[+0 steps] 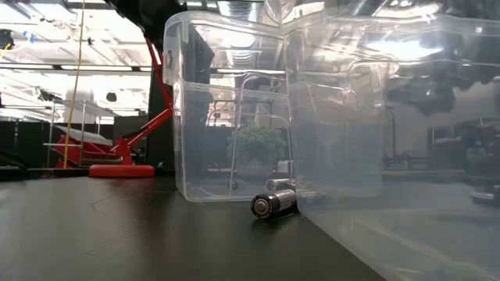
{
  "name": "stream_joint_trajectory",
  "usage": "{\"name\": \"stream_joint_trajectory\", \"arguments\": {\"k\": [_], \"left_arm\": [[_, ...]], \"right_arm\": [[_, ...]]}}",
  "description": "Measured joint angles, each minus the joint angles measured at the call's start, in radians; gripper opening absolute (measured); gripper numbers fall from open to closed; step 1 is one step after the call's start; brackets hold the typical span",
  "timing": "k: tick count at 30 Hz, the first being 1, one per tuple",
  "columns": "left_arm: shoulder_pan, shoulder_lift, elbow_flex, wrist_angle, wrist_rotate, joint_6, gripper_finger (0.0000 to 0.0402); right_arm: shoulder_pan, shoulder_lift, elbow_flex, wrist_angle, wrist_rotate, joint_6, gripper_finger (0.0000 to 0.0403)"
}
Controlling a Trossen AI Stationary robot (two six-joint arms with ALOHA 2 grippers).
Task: Sort batteries
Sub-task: Move the top transparent bin to the middle left
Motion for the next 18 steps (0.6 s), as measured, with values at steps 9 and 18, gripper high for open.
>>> {"name": "stream_joint_trajectory", "arguments": {"k": [9, 18], "left_arm": [[-0.014, -0.011, 0.000, -0.003, -0.002, -0.095, 0.0141], [-0.080, -0.011, 0.000, -0.019, -0.001, -0.139, 0.0141]], "right_arm": [[0.000, 0.047, 0.071, -0.084, 0.085, -0.105, 0.0292], [0.058, 0.138, 0.220, -0.259, 0.108, -0.107, 0.0292]]}}
